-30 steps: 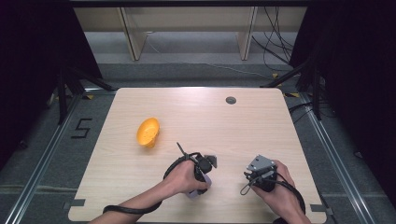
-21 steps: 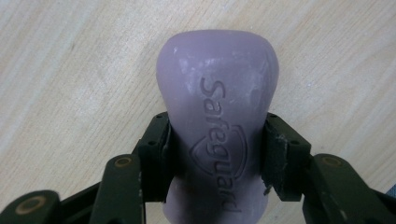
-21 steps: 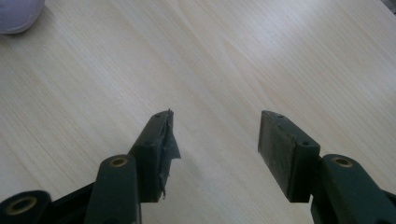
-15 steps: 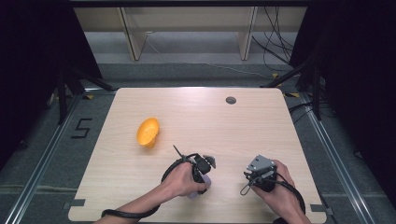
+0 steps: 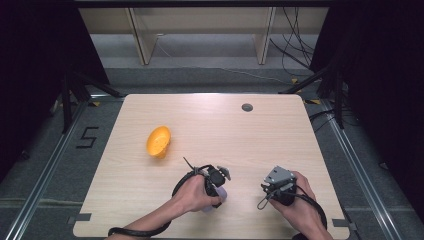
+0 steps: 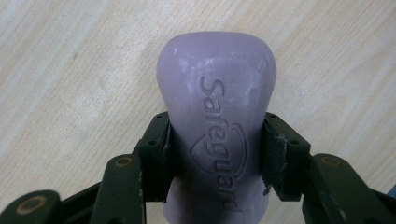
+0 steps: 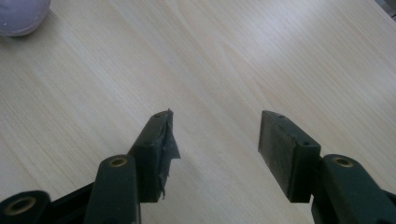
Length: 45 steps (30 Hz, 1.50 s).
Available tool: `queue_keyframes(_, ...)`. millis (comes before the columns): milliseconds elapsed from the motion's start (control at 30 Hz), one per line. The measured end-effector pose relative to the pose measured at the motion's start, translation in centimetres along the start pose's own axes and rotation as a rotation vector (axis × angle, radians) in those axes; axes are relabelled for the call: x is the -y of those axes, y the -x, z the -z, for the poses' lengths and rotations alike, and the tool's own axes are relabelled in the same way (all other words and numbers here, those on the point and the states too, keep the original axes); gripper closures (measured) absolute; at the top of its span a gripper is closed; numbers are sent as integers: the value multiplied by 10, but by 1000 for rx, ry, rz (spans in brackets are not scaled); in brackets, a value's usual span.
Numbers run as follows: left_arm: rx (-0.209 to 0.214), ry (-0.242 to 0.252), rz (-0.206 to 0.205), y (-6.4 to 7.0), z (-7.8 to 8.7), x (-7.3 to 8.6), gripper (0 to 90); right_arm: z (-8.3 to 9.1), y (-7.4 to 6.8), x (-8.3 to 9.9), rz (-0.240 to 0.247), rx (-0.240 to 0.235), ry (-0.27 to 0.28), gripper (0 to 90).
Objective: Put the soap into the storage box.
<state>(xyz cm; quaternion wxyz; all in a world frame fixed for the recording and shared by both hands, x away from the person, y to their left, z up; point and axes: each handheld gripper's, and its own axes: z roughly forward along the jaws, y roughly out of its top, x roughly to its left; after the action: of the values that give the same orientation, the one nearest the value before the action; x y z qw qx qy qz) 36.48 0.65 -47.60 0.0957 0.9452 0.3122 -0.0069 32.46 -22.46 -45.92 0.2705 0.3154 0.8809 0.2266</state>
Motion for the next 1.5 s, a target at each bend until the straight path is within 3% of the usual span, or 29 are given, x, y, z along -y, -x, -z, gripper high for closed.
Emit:
queue_keyframes(133, 4, 16, 3, 0, 2, 1, 494, 0, 1, 0, 10, 6, 6, 458)
queue_keyframes(333, 1, 82, 15, -1, 9, 3, 495, 0, 0, 0, 7, 5, 6, 458)
queue_keyframes(600, 24, 164, 69, -6, 18, 9, 495, -1, 2, 0, 20, -1, 13, 458)
queue_keyframes(700, 36, 192, 91, -9, 21, 11, 494, 0, 0, 0, 2, 1, 6, 458)
queue_keyframes(767, 42, 213, 104, -12, 22, 12, 495, -1, 1, 0, 7, -20, 3, 458)
queue_keyframes(867, 55, 247, 126, -15, 24, 11, 495, 0, -1, 0, -5, 0, 3, 458)
queue_keyframes(900, 60, 313, 172, -16, 26, 10, 495, 0, -1, 0, -4, 0, 4, 458)
queue_keyframes(1033, 61, 359, 157, -21, 31, 12, 494, -1, 1, 0, 14, 2, 13, 458)
queue_keyframes(1167, 44, 412, 141, -24, 31, 18, 494, 1, 0, 0, -2, -6, 2, 458)
queue_keyframes(1200, 40, 449, 173, -23, 30, 19, 494, 1, 0, 0, -2, -6, 2, 458)
queue_keyframes(1333, 28, 536, 200, -25, 29, 27, 494, 0, 1, -1, 4, -1, 9, 458)
queue_keyframes(1500, 10, 596, 206, -27, 32, 37, 495, 0, 1, 0, 12, 3, 12, 458)
